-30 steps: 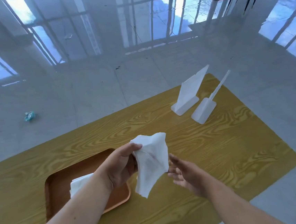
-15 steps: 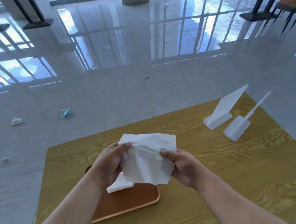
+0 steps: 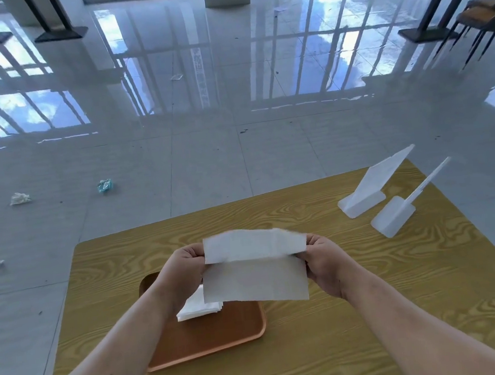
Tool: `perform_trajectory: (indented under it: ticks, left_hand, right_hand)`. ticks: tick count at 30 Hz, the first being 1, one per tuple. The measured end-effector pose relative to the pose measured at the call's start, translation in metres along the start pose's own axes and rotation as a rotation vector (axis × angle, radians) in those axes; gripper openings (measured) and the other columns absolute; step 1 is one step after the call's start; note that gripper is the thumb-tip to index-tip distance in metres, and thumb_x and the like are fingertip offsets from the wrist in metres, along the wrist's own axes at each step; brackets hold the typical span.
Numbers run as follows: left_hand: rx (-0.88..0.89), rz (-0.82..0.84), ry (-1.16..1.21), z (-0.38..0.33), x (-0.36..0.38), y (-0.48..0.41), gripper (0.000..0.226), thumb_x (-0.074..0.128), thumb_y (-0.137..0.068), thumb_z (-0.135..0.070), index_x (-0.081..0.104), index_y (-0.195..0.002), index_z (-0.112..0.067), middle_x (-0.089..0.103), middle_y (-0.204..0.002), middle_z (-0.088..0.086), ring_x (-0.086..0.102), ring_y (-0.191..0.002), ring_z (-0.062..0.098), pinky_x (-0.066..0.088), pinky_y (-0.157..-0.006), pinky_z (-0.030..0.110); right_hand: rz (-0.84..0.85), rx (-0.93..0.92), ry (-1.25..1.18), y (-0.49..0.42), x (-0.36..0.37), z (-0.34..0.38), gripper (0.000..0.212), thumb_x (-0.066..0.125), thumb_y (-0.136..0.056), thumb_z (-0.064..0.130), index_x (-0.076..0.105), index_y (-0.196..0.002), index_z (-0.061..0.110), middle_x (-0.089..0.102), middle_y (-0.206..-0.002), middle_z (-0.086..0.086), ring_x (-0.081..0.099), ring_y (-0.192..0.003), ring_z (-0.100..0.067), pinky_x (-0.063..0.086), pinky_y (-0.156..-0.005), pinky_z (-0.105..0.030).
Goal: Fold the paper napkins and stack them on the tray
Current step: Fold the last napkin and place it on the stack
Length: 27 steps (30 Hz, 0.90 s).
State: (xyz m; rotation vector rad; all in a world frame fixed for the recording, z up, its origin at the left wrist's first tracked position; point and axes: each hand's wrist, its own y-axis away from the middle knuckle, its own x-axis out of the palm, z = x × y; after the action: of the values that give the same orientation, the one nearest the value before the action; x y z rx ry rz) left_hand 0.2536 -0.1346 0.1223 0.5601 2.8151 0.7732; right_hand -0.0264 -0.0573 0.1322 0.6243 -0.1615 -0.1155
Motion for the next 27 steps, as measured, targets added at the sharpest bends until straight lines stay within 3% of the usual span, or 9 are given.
perform_trajectory:
  ticks: [5, 8, 10, 14, 16, 20, 22, 24, 27]
  left_hand:
    - [-0.006, -0.028, -0.174, -0.001, 0.005, -0.004, 0.057, 0.042, -0.093, 0.006, 0.088, -0.095, -0.028, 0.084, -0.106, 0.001, 0.077, -0.094, 0.029, 0.062, -0.080, 0.032]
    - [0.038, -0.009, -0.236, -0.007, 0.007, -0.003, 0.034, 0.054, -0.091, -0.031, 0.087, -0.101, -0.031, 0.080, -0.106, 0.017, 0.069, -0.092, 0.034, 0.055, -0.089, 0.044]
    - [0.083, -0.003, -0.272, -0.010, 0.010, -0.002, 0.026, 0.066, -0.087, -0.047, 0.087, -0.098, -0.035, 0.083, -0.102, 0.001, 0.073, -0.096, 0.026, 0.058, -0.092, 0.040]
    - [0.242, -0.043, -0.361, -0.016, 0.022, -0.001, 0.037, 0.067, -0.096, -0.010, 0.077, -0.089, -0.044, 0.075, -0.081, -0.021, 0.063, -0.069, 0.003, 0.051, -0.059, 0.015]
    - [0.275, -0.046, -0.366, -0.025, 0.029, 0.002, 0.040, 0.061, -0.096, -0.008, 0.071, -0.096, -0.047, 0.072, -0.079, -0.024, 0.063, -0.062, 0.000, 0.049, -0.050, 0.014]
    - [0.334, -0.041, -0.407, -0.044, 0.038, 0.007, 0.042, 0.056, -0.086, -0.020, 0.062, -0.106, -0.056, 0.067, -0.073, -0.020, 0.059, -0.059, 0.001, 0.046, -0.048, 0.015]
    - [0.329, -0.044, -0.411, -0.052, 0.041, 0.007, 0.042, 0.055, -0.081, -0.023, 0.062, -0.107, -0.055, 0.069, -0.080, -0.009, 0.060, -0.060, 0.003, 0.048, -0.049, 0.020]
    - [0.331, -0.073, -0.448, -0.056, 0.041, 0.006, 0.042, 0.057, -0.082, -0.024, 0.060, -0.113, -0.052, 0.069, -0.092, 0.002, 0.061, -0.069, 0.006, 0.056, -0.060, 0.037]
    - [0.338, -0.259, -0.633, -0.048, 0.034, 0.002, 0.059, 0.070, -0.089, -0.030, 0.046, -0.143, -0.040, 0.056, -0.138, -0.002, 0.058, -0.124, 0.016, 0.053, -0.105, 0.047]
  right_hand:
    - [-0.020, -0.049, 0.295, 0.006, -0.011, -0.004, 0.059, 0.039, -0.088, -0.014, 0.087, -0.093, 0.019, 0.080, -0.111, -0.003, 0.075, -0.099, -0.023, 0.063, -0.079, -0.030]
    - [-0.029, -0.055, 0.332, 0.008, -0.020, -0.008, 0.058, 0.040, -0.089, -0.009, 0.087, -0.098, 0.023, 0.077, -0.118, -0.004, 0.069, -0.111, -0.025, 0.059, -0.095, -0.037]
    - [-0.012, -0.048, 0.314, 0.010, -0.023, -0.009, 0.047, 0.047, -0.090, -0.001, 0.087, -0.097, 0.023, 0.077, -0.117, -0.003, 0.068, -0.111, -0.025, 0.056, -0.089, -0.031]
    - [0.018, -0.075, 0.261, 0.013, -0.025, -0.011, 0.015, 0.061, -0.075, 0.018, 0.075, -0.078, 0.018, 0.073, -0.084, 0.007, 0.063, -0.087, -0.017, 0.051, -0.078, -0.029]
    - [0.047, -0.097, 0.158, 0.013, -0.022, -0.011, 0.017, 0.065, -0.074, 0.020, 0.064, -0.091, 0.016, 0.065, -0.077, 0.003, 0.061, -0.082, -0.019, 0.051, -0.075, -0.033]
    - [0.175, -0.048, 0.200, 0.012, -0.008, -0.001, 0.064, 0.085, -0.081, 0.028, 0.050, -0.135, 0.026, 0.078, -0.113, -0.013, 0.076, -0.101, -0.023, 0.059, -0.083, -0.033]
    - [0.256, -0.021, 0.264, 0.011, 0.002, 0.002, 0.061, 0.086, -0.084, 0.020, 0.055, -0.136, 0.020, 0.080, -0.114, -0.013, 0.078, -0.105, -0.027, 0.062, -0.085, -0.035]
    - [0.248, -0.031, 0.367, 0.010, 0.011, 0.001, 0.044, 0.078, -0.087, 0.009, 0.066, -0.129, 0.016, 0.081, -0.113, -0.010, 0.077, -0.105, -0.026, 0.062, -0.091, -0.039]
    - [0.201, -0.043, 0.305, 0.010, 0.020, -0.002, 0.051, 0.073, -0.091, 0.004, 0.061, -0.138, 0.019, 0.080, -0.116, -0.013, 0.075, -0.109, -0.026, 0.060, -0.097, -0.041]
